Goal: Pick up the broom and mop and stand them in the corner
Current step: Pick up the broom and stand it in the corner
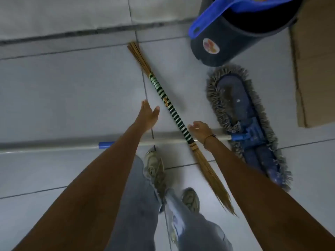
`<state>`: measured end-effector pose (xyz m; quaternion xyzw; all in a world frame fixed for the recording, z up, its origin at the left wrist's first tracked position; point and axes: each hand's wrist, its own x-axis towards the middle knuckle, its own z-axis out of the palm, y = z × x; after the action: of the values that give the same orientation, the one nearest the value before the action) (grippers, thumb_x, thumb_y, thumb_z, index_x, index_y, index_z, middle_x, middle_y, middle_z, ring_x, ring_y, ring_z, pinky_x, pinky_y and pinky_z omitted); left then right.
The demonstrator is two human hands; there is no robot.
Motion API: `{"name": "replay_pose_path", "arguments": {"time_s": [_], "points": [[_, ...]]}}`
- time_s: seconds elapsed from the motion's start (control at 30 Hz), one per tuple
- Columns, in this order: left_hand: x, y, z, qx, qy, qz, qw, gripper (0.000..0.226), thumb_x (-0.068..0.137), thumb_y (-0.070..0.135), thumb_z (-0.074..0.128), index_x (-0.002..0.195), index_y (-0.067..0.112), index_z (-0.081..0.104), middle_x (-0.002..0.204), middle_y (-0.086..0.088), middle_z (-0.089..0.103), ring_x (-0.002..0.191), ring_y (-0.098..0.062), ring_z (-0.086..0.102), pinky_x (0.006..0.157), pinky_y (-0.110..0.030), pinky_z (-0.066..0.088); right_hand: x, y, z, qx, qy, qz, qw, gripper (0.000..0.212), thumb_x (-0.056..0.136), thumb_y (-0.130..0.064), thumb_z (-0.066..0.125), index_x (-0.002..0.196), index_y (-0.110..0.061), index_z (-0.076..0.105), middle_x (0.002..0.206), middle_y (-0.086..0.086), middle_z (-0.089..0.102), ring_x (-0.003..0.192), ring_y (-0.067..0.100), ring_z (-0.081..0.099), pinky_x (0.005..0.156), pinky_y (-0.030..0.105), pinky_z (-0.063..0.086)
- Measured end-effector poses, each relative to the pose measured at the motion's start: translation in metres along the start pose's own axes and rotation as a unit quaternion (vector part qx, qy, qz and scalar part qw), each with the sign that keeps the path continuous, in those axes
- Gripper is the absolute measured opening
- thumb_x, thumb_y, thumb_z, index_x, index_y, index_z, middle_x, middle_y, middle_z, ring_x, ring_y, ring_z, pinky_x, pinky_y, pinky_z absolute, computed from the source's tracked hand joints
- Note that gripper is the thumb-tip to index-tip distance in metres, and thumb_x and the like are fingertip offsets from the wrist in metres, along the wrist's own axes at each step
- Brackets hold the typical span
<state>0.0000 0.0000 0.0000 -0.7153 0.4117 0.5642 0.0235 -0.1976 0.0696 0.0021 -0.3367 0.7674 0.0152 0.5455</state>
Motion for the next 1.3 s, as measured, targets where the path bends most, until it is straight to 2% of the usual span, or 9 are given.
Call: {"name": "replay_pose_path", "arguments": {"time_s": [0.13,0.2,0.37,0.47,0.63,0.8,0.93,1.1,1.3], "points": [[0.095,0.005,0.039,-0.217,0.005,-0.111,0.970,0.087,0.092,0.042,0.051,0.150,0.010,-0.005,0.153,-0.019,0.030,0.134,-0.032,0.043,0.113,-0.047,0.035,0.077,0.031,0.033,0.040,-0.093,0.000,0.995,0.038,0.090,-0.020,0.058,0.123,-0.001,0.053,0.120,0.017,0.059,0.108,0.025,0.055,0.089,0.019,0.048],[0.121,0.011,0.051,-0.302,0.008,-0.118,0.946,0.087,0.088,0.041,0.060,0.148,0.006,0.007,0.140,-0.015,0.049,0.119,-0.026,0.056,0.106,-0.042,0.046,0.099,0.042,0.036,0.052,-0.158,-0.001,0.986,0.028,0.087,-0.009,0.062,0.114,-0.002,0.059,0.106,0.012,0.062,0.101,0.023,0.057,0.091,0.028,0.048],[0.124,0.037,0.041,-0.349,0.019,-0.036,0.936,0.048,0.091,0.029,0.059,0.127,0.002,0.042,0.104,-0.014,0.063,0.090,-0.027,0.065,0.093,-0.046,0.055,0.099,0.039,0.027,0.056,-0.191,-0.054,0.979,0.028,0.085,-0.002,0.062,0.113,0.000,0.057,0.094,0.008,0.065,0.081,0.013,0.063,0.071,0.018,0.054],[0.077,0.064,0.007,-0.340,0.037,0.014,0.939,0.023,0.096,0.030,0.049,0.108,0.012,0.043,0.084,-0.005,0.060,0.067,-0.020,0.060,0.073,-0.038,0.057,0.062,0.017,0.018,0.026,-0.168,-0.092,0.981,0.030,0.082,-0.007,0.067,0.111,-0.003,0.059,0.097,0.008,0.063,0.090,0.018,0.059,0.081,0.028,0.050],[-0.040,0.115,-0.046,-0.337,0.053,0.097,0.935,0.015,0.098,0.024,0.044,0.107,0.014,0.038,0.092,-0.005,0.057,0.079,-0.020,0.057,0.068,-0.027,0.053,-0.031,-0.029,-0.015,0.016,-0.125,-0.128,0.984,0.034,0.078,-0.004,0.068,0.111,-0.003,0.060,0.107,0.018,0.066,0.102,0.029,0.060,0.097,0.044,0.049],[-0.167,0.185,-0.092,-0.320,0.039,0.164,0.932,0.008,0.096,0.017,0.048,0.089,0.018,0.047,0.089,-0.001,0.057,0.082,-0.016,0.057,0.083,-0.035,0.050,-0.138,-0.071,-0.069,0.010,-0.071,-0.161,0.984,0.024,0.077,-0.014,0.069,0.100,-0.012,0.062,0.092,0.006,0.066,0.091,0.024,0.062,0.087,0.040,0.051],[-0.268,0.244,-0.126,-0.289,0.017,0.217,0.932,0.008,0.097,0.015,0.047,0.101,0.009,0.043,0.102,-0.009,0.058,0.092,-0.022,0.056,0.088,-0.039,0.049,-0.226,-0.103,-0.122,0.003,-0.027,-0.182,0.983,0.020,0.077,-0.019,0.070,0.095,-0.016,0.061,0.088,0.004,0.066,0.088,0.023,0.062,0.083,0.037,0.050],[-0.386,0.332,-0.163,-0.224,-0.041,0.303,0.926,0.020,0.099,0.008,0.042,0.081,0.016,0.045,0.086,-0.004,0.058,0.077,-0.017,0.055,0.072,-0.032,0.047,-0.326,-0.146,-0.192,0.029,0.013,-0.202,0.979,0.023,0.073,-0.010,0.074,0.091,-0.010,0.060,0.091,0.011,0.069,0.091,0.028,0.065,0.089,0.046,0.054],[-0.461,0.413,-0.175,-0.166,-0.120,0.349,0.914,0.009,0.098,0.007,0.044,0.106,0.008,0.046,0.093,-0.002,0.053,0.093,-0.019,0.053,0.091,-0.037,0.045,-0.401,-0.167,-0.254,0.096,0.064,-0.199,0.973,0.032,0.073,-0.001,0.073,0.103,-0.002,0.065,0.105,0.018,0.070,0.100,0.031,0.065,0.096,0.051,0.050]]}}
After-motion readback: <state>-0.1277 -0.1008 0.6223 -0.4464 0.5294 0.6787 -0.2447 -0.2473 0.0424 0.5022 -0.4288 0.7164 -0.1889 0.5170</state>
